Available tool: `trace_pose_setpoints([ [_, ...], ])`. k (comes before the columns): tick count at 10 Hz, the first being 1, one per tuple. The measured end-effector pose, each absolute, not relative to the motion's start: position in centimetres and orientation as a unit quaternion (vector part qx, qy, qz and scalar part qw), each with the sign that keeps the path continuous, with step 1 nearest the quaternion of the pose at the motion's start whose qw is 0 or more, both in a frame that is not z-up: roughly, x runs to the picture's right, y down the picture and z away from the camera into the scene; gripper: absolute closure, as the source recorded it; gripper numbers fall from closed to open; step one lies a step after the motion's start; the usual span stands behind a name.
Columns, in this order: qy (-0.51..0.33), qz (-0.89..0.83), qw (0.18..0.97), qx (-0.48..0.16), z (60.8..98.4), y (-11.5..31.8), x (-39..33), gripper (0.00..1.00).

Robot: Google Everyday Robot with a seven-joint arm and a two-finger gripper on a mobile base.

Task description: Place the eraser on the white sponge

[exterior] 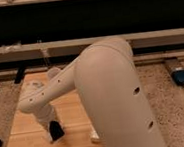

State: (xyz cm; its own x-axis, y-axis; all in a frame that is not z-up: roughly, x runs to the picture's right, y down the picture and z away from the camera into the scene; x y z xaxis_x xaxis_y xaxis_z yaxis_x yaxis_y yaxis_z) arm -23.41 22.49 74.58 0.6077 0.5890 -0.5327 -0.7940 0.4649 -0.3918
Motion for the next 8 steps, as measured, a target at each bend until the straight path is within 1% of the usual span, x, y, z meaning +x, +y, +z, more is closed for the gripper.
trace_pose_setpoints([
  [1,0.163,0.405,0.843,-0.314,74.6,23.1,-23.9,0.89],
  [3,0.162,0.397,0.846,-0.317,74.7,23.7,-24.9,0.74],
  [4,0.160,0.398,0.845,-0.319,74.9,23.7,-25.5,0.65],
  [6,0.157,0.406,0.840,-0.325,75.5,23.1,-26.4,0.42],
  [8,0.157,0.423,0.830,-0.329,76.4,21.9,-26.6,0.24],
])
